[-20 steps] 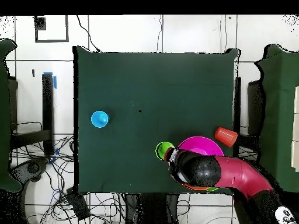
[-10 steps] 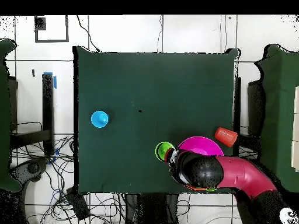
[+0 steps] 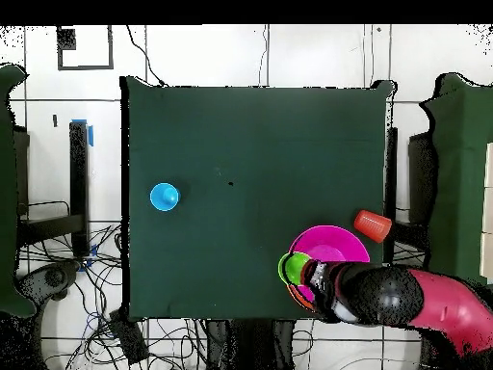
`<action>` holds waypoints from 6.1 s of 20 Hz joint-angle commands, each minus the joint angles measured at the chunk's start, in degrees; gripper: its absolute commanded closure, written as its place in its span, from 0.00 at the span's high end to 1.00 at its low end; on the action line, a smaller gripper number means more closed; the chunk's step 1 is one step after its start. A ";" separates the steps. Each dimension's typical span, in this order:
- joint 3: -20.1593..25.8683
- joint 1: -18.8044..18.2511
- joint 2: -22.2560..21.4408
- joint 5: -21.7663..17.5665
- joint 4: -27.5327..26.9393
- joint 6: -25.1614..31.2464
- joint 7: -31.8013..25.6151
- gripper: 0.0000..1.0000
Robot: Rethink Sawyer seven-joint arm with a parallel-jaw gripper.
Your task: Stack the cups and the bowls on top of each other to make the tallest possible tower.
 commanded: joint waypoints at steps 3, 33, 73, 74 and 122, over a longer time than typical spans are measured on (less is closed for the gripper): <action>8.42 -2.08 0.92 -0.76 4.36 2.72 -16.40 0.00; 13.69 -8.18 7.17 -12.59 8.35 -8.49 -10.12 1.00; -33.94 58.09 12.48 -38.26 -2.69 -23.09 55.17 1.00; -35.01 59.42 11.33 -38.08 -1.80 -23.22 56.02 1.00; -21.50 51.86 17.89 -18.13 -26.56 15.21 32.73 1.00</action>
